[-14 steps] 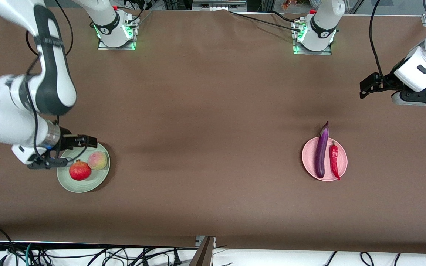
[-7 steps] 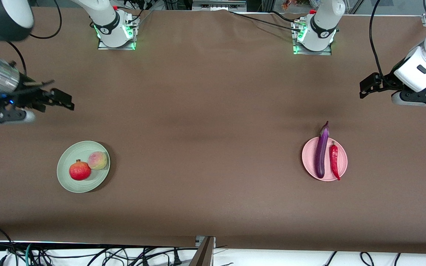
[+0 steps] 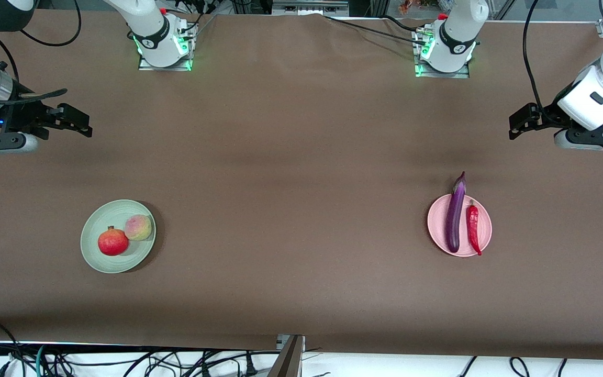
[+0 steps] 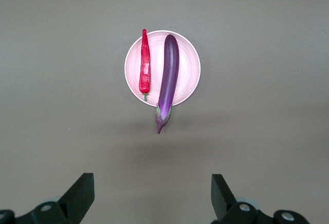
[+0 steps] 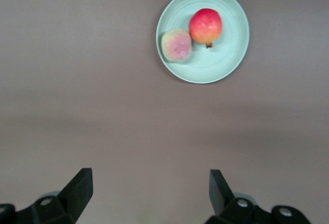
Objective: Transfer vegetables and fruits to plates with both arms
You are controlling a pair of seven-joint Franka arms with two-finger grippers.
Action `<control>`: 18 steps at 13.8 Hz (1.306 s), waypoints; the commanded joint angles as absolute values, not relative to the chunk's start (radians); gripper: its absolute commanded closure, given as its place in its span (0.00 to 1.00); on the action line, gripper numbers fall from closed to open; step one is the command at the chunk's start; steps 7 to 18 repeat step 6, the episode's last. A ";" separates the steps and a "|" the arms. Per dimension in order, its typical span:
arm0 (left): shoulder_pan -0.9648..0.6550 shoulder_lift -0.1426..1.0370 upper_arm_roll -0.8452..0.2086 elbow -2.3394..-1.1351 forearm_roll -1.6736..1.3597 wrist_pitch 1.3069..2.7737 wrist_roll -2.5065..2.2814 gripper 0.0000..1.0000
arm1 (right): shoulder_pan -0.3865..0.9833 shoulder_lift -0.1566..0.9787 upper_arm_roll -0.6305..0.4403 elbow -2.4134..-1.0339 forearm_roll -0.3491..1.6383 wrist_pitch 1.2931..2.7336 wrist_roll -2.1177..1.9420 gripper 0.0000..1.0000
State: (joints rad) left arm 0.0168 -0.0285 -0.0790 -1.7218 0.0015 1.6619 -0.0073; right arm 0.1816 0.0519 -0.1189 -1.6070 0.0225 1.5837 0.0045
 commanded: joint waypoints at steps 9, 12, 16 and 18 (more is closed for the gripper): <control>0.020 -0.034 -0.084 -1.717 0.017 1.647 0.014 0.00 | 0.158 0.058 -0.091 -1.559 -0.003 1.577 0.005 0.00; 0.020 -0.034 -0.084 -1.717 0.017 1.647 0.014 0.00 | 0.158 0.058 -0.091 -1.559 -0.003 1.577 0.005 0.00; 0.020 -0.034 -0.084 -1.717 0.017 1.647 0.014 0.00 | 0.158 0.058 -0.091 -1.559 -0.003 1.577 0.005 0.00; 0.020 -0.034 -0.084 -1.717 0.017 1.647 0.014 0.00 | 0.158 0.058 -0.091 -1.559 -0.003 1.577 0.005 0.00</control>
